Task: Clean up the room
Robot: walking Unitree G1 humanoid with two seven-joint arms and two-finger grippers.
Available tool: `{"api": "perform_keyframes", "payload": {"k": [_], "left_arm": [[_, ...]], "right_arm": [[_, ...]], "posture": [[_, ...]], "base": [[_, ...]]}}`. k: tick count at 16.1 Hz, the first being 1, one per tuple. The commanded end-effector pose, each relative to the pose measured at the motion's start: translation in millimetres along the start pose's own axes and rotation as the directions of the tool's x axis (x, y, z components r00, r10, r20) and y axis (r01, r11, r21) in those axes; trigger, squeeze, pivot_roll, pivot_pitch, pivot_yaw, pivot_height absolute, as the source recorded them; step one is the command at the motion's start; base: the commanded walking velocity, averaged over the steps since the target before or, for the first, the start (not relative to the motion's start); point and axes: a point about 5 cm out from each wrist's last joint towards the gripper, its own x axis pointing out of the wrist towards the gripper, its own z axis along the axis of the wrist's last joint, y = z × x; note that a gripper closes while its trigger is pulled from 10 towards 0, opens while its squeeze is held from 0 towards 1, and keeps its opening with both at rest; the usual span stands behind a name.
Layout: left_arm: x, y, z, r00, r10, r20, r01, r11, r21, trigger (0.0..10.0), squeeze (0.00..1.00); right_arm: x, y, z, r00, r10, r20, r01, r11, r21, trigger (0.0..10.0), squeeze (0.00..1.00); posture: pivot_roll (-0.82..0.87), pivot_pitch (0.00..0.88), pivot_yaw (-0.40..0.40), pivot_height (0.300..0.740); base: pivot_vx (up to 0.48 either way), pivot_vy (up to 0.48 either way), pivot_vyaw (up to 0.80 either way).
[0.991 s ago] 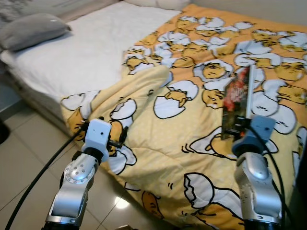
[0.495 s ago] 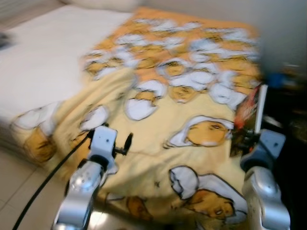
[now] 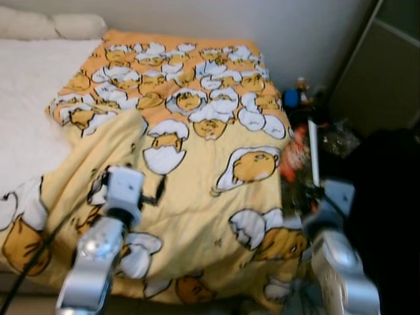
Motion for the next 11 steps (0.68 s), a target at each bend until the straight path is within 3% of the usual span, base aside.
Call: {"api": "perform_keyframes", "payload": {"k": [1, 4, 8, 11], "left_arm": [[4.0, 6.1, 11.1, 0.999, 0.027, 0.031, -0.027, 0.999, -0.019, 10.0, 0.00], [8.4, 12.2, 11.4, 0.999, 0.042, 0.027, -0.041, 0.999, -0.023, 10.0, 0.00], [12.6, -8.7, 11.5, 1.000, -0.001, 0.025, 0.002, 0.997, -0.073, 10.0, 0.00], [20.6, -7.4, 16.1, 0.999, -0.005, 0.040, 0.008, 0.998, -0.065, 10.0, 0.00]], "right_arm": [[1.4, -6.6, 6.9, 0.999, -0.010, 0.034, 0.011, 1.000, -0.008, 10.0, 0.00], [2.6, -9.1, 12.3, 0.999, -0.013, 0.044, 0.013, 1.000, 0.001, 10.0, 0.00], [2.2, -12.1, 18.8, 0.998, -0.039, 0.056, 0.038, 0.999, 0.025, 10.0, 0.00], [0.6, -9.0, 15.9, 0.998, -0.036, 0.049, 0.034, 0.999, 0.039, 10.0, 0.00]], "posture": [[-0.02, 0.000, 0.000, 0.740], [-0.02, 0.000, -0.005, 0.740], [-0.07, 0.000, -0.002, 0.740], [-0.05, 0.000, -0.008, 0.740]], "base": [[0.000, 0.442, 0.00], [0.000, 0.444, 0.00], [0.000, 0.443, 0.00], [0.000, 0.445, 0.00]]}}
